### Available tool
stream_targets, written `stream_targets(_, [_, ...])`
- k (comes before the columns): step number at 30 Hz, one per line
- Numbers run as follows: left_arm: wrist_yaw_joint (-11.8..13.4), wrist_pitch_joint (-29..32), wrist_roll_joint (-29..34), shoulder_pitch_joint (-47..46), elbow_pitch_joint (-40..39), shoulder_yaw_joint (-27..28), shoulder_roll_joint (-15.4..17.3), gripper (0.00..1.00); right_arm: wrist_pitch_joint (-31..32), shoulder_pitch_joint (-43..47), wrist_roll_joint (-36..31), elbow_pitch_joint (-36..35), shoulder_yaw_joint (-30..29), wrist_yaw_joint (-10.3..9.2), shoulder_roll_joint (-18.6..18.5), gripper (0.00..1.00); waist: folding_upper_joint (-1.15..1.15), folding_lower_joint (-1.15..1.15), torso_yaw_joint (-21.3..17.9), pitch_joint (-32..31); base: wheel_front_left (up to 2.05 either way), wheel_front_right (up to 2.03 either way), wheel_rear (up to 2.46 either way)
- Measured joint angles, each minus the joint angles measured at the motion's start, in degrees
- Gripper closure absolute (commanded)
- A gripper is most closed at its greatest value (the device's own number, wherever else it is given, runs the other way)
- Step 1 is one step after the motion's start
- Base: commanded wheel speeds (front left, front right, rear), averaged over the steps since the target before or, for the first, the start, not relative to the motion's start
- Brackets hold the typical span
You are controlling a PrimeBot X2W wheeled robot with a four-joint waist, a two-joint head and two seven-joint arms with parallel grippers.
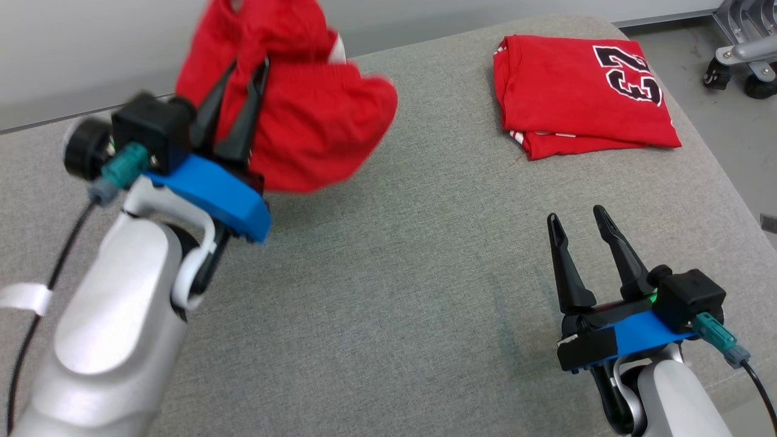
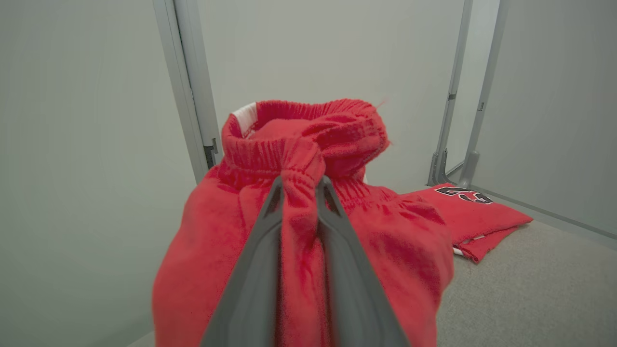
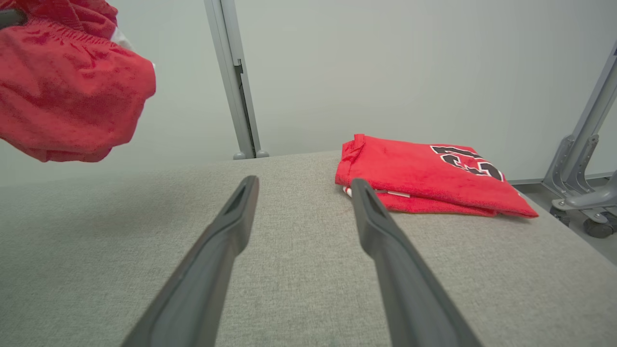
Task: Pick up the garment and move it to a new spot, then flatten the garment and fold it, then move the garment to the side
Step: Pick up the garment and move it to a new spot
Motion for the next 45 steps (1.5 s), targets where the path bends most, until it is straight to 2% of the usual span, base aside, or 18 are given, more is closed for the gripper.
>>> stream_targets(13, [-1.0,-5.8,-1.2,10.8,13.2,-7.3,-5.5,1.0,-0.3,-0.4,0.0,1.5,0.5,0.0,0.0,0.0,0.0,0.0,1.5,-0.3,0.0,0.0,0.0])
stream_targets(14, [-1.1,-6.4,-1.3,11.1,13.9,-7.6,-6.1,0.6,-0.3,-0.4,-0.1,1.7,0.5,0.0,0.0,0.0,0.0,0.0,1.6,-0.5,0.0,0.0,0.0])
stream_targets(15, [-1.2,-7.1,-1.3,11.1,14.7,-7.7,-6.5,0.0,-0.3,-0.4,-0.1,1.9,0.4,0.0,0.0,0.0,0.0,0.0,1.9,-0.6,0.0,0.0,0.0])
stream_targets(19, [-1.1,-10.9,-1.0,11.0,16.2,-8.1,-7.3,0.0,-0.3,-0.2,-0.6,2.4,0.3,0.0,0.0,0.0,0.0,0.0,3.0,-2.0,0.0,0.0,0.0])
stream_targets(24, [0.7,-13.9,-0.4,10.7,15.1,-6.0,-7.4,0.0,0.0,0.4,-1.0,3.0,0.0,0.0,0.0,0.0,0.0,0.0,4.9,-4.1,0.0,0.0,0.0])
stream_targets(30, [3.9,-14.6,1.4,13.4,8.1,-0.1,-5.7,0.0,0.5,1.5,-1.4,3.1,-0.8,0.0,0.0,0.0,0.0,0.0,7.9,-6.5,0.0,0.0,0.0])
stream_targets(36, [6.0,-14.6,3.1,19.7,2.7,6.4,-4.4,0.0,1.3,2.5,-1.9,2.6,-1.7,0.0,0.0,0.0,0.0,0.0,11.1,-8.1,0.0,0.0,0.0])
stream_targets(45, [7.8,-14.6,4.8,28.3,-1.2,13.7,-4.0,0.0,2.2,3.7,-2.7,1.9,-3.7,0.0,0.0,0.0,0.0,0.0,15.2,-9.9,0.0,0.0,0.0])
